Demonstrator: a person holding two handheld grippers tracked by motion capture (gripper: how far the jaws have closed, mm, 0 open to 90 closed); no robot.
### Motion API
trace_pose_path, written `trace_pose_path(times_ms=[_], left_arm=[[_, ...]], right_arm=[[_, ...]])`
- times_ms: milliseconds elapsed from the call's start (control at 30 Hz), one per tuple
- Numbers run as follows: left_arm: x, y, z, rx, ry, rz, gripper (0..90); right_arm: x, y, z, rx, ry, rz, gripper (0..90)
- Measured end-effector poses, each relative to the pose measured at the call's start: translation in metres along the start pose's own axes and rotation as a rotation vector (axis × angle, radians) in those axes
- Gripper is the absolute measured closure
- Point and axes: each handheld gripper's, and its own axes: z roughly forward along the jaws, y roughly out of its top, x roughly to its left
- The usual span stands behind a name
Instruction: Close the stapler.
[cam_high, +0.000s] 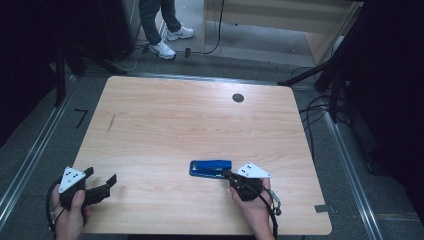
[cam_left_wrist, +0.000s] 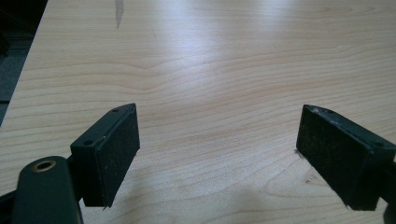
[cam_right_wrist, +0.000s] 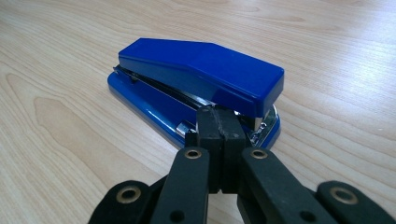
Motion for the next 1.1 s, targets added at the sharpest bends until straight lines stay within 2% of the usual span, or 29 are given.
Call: trace_pose_path(times_ms=[100,300,433,533,600,667,767,900,1100], left_arm=[[0.000,0.000,0.000,0.001,-0.004,0.000,14.1],[0.001,0.000,0.000,0.005,-0.004,-0.005,14.1],[0.001,0.000,0.000,0.007,-0.005,-0.004,14.1],[0.001,0.000,0.000,0.008,-0.006,-0.004,14.1],[0.001,0.000,0.000,0.009,-0.006,-0.004,14.1],[0.001,0.000,0.001,0.008,-0.007,-0.003,14.2],[0.001,0.000,0.001,0.008,-0.005,-0.002,14.2],[0.001,0.001,0.001,0.009,-0.006,-0.002,14.2],[0.001,0.001,0.001,0.010,-0.005,-0.002,14.2]], right_arm=[[-0.002,0.000,-0.005,-0.003,0.002,0.004,90.0],[-0.005,0.002,-0.015,-0.015,0.031,-0.004,70.9],[-0.008,0.006,-0.024,-0.050,0.026,0.002,50.5],[-0.013,0.007,-0.029,-0.061,0.037,0.023,39.0],[-0.015,0.007,-0.032,-0.069,0.030,0.023,30.7],[-0.019,0.007,-0.036,-0.070,0.024,0.043,23.6],[-0.024,0.007,-0.040,-0.058,0.052,0.058,12.3],[-0.030,0.005,-0.045,-0.060,0.000,0.059,12.7],[-0.044,0.000,-0.056,-0.065,-0.006,0.089,12.8]])
